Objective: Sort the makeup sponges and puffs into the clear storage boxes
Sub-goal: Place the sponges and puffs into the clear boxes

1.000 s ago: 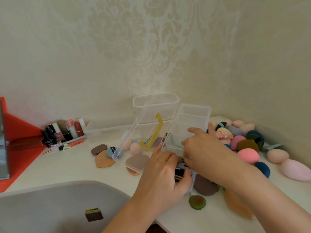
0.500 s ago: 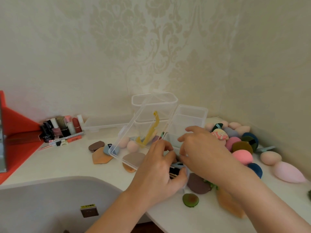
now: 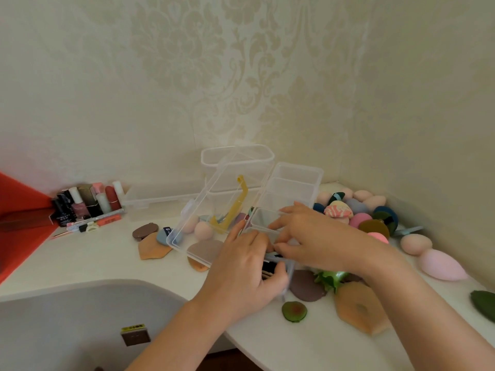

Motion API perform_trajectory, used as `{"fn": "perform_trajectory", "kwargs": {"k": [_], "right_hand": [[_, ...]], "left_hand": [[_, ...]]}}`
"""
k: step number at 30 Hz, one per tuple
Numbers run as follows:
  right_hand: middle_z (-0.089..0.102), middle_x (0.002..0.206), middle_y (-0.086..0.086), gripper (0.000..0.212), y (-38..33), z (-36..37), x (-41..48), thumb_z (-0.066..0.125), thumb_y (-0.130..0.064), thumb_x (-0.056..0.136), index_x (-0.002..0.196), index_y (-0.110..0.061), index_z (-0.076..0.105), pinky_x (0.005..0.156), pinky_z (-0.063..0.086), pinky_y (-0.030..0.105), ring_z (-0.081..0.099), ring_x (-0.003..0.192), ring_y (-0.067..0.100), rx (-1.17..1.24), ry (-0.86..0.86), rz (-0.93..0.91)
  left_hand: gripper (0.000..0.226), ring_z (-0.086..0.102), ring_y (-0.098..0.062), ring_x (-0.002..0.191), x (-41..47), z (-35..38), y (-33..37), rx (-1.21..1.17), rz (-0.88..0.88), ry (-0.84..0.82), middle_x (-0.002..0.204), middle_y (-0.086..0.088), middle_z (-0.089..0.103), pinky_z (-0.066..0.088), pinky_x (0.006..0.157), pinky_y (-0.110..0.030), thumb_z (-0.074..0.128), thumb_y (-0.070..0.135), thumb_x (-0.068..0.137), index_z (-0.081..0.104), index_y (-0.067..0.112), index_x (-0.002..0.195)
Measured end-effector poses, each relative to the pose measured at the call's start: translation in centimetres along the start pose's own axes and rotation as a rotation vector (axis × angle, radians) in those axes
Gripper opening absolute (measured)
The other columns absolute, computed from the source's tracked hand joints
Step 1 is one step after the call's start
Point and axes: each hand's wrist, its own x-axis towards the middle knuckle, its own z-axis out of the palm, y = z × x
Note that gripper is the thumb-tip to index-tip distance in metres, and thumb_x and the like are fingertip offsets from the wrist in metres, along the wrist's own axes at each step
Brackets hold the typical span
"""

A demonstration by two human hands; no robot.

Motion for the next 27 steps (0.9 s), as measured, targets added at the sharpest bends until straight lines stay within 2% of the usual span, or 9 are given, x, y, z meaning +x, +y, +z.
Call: {"fn": "perform_trajectory", "kwargs": {"k": [2, 4, 6, 8, 12, 15, 19, 22, 27], "right_hand": [[0.067, 0.114, -0.010, 0.027, 0.5, -1.1, -0.8, 0.056, -0.038, 0.091, 0.092, -0.020, 0.076, 0.112, 0.020, 0.023, 0.055, 0.111, 0.007, 0.225, 0.063, 0.006], [0.072, 0.091, -0.012, 0.023, 1.4, -2.5, -1.7, 0.063, -0.041, 0.086, 0.081, -0.023, 0.076, 0.081, 0.050, 0.023, 0.064, 0.077, -0.001, 0.530, 0.232, 0.077], [0.065, 0.066, 0.003, 0.030, 3.5, -3.5, -2.3, 0.062, -0.040, 0.087, 0.072, -0.018, 0.074, 0.051, 0.040, 0.018, 0.049, 0.046, 0.004, 0.582, 0.466, 0.268], [0.062, 0.068, 0.007, 0.031, 6.7, -3.7, -2.5, 0.056, -0.038, 0.091, 0.081, -0.013, 0.071, 0.053, 0.036, 0.025, 0.050, 0.055, 0.010, 0.350, 0.510, 0.606], [0.058, 0.122, 0.013, 0.035, 12.3, -2.1, -3.5, 0.045, -0.029, 0.095, 0.122, -0.009, 0.054, 0.079, 0.040, 0.030, 0.055, 0.102, 0.027, 0.068, 0.139, 1.058], [0.059, 0.122, 0.010, 0.036, 15.0, -0.8, -4.2, 0.045, -0.023, 0.095, 0.128, -0.011, 0.053, 0.089, 0.045, 0.033, 0.057, 0.104, 0.025, 0.096, -0.063, 1.136], [0.059, 0.090, 0.007, 0.024, 15.9, -0.1, -4.2, 0.048, -0.020, 0.094, 0.113, -0.008, 0.058, 0.064, 0.044, 0.030, 0.054, 0.073, 0.019, 0.179, -0.095, 1.202], [0.053, 0.078, 0.006, 0.013, 15.0, -0.7, -4.6, 0.048, -0.017, 0.094, 0.097, -0.007, 0.056, 0.069, 0.042, 0.031, 0.049, 0.067, 0.018, 0.120, -0.073, 1.222], [0.051, 0.087, 0.008, 0.017, 12.6, -1.2, -5.5, 0.041, -0.010, 0.097, 0.108, -0.005, 0.052, 0.073, 0.037, 0.031, 0.047, 0.075, 0.022, 0.207, -0.097, 1.181]], "left_hand": [[0.019, 0.046, -0.010, 0.084, -0.2, 0.0, 0.0, 0.013, 0.002, 0.007, 0.067, 0.008, 0.052, 0.030, 0.107, -0.027, 0.050, 0.035, 0.078, 0.050, 0.017, 0.073], [0.022, 0.046, -0.010, 0.088, -0.2, -0.1, 0.1, 0.003, -0.021, -0.017, 0.072, 0.007, 0.058, 0.031, 0.102, -0.022, 0.049, 0.039, 0.078, 0.051, 0.017, 0.078], [0.021, 0.043, -0.007, 0.083, -0.2, -0.3, 0.2, -0.021, -0.039, -0.039, 0.074, 0.010, 0.056, 0.035, 0.090, -0.018, 0.047, 0.040, 0.079, 0.047, 0.020, 0.083], [0.020, 0.041, -0.004, 0.083, -0.1, -0.4, 0.4, -0.043, -0.022, -0.034, 0.078, 0.012, 0.056, 0.035, 0.085, -0.020, 0.048, 0.039, 0.079, 0.046, 0.022, 0.090], [0.025, 0.048, -0.003, 0.086, -0.2, -0.3, 0.2, -0.046, 0.006, -0.040, 0.088, 0.012, 0.062, 0.040, 0.100, -0.030, 0.049, 0.036, 0.081, 0.054, 0.022, 0.101], [0.017, 0.048, -0.004, 0.081, -0.2, -0.1, 0.0, -0.031, 0.004, -0.045, 0.082, 0.014, 0.058, 0.038, 0.104, -0.035, 0.049, 0.035, 0.080, 0.053, 0.023, 0.092], [0.015, 0.044, -0.005, 0.081, -0.1, -0.1, 0.1, -0.022, 0.005, -0.033, 0.080, 0.013, 0.056, 0.039, 0.102, -0.035, 0.048, 0.035, 0.080, 0.051, 0.024, 0.088], [0.015, 0.039, -0.003, 0.082, -0.1, -0.3, 0.4, -0.008, 0.008, -0.013, 0.080, 0.012, 0.057, 0.044, 0.091, -0.035, 0.048, 0.035, 0.079, 0.051, 0.023, 0.088], [0.015, 0.040, -0.006, 0.083, -0.1, -0.3, 0.5, 0.001, 0.011, -0.001, 0.079, 0.011, 0.057, 0.044, 0.088, -0.034, 0.048, 0.034, 0.078, 0.051, 0.022, 0.086]]}}
